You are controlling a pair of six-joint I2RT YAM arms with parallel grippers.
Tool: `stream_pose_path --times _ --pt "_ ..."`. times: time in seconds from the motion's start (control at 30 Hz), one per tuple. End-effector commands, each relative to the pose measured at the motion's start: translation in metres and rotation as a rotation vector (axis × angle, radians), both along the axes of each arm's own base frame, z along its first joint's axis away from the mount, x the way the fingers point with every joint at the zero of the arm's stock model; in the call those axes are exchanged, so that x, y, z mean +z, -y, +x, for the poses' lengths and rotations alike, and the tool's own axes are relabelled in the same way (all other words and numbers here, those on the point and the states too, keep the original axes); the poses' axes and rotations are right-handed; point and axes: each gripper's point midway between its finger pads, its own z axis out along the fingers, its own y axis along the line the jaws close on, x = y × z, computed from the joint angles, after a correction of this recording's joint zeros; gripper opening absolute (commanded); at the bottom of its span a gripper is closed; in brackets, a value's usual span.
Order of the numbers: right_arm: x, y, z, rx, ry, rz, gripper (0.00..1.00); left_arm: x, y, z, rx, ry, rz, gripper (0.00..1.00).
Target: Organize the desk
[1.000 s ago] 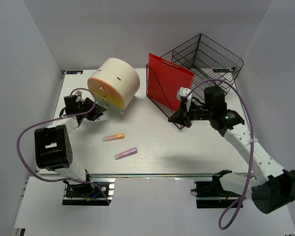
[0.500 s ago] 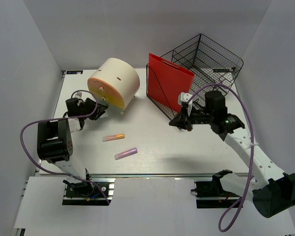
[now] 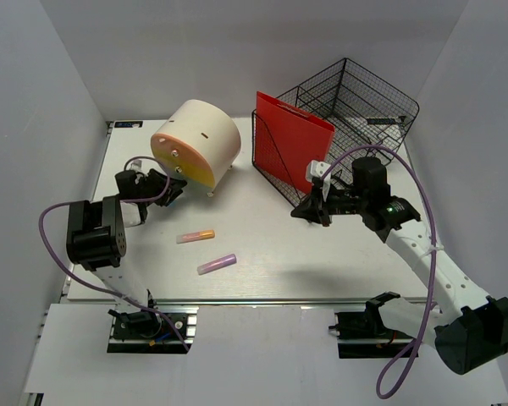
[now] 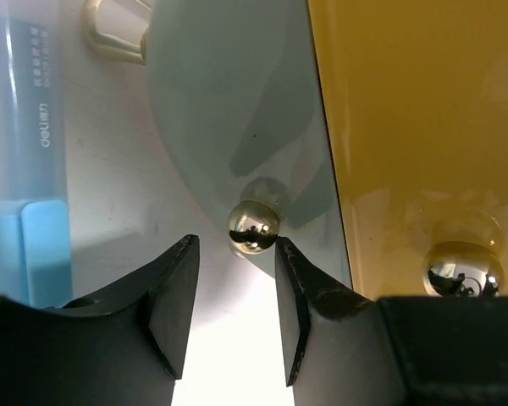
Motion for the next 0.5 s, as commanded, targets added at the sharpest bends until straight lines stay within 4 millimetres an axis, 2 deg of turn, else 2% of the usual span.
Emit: stream_pose_path --times 0.0,0.1,0.47 --pt "0.0028 -0.0014 0.0028 0.014 0.031 0.015 0.03 0.0104 0.0015 0.0051 -0.007 0.063 -0.02 0.5" --pt "0.0011 0.0025 0.0073 -0.004 0.028 0.012 0.03 0.011 0.0027 0.0063 -0.005 0.08 -0.037 0.49" --pt "-0.0017 -0.0015 0.0024 0.021 0.025 0.008 0.03 0.0074 -0.0013 0.0088 0.014 0.105 -0.051 0.49"
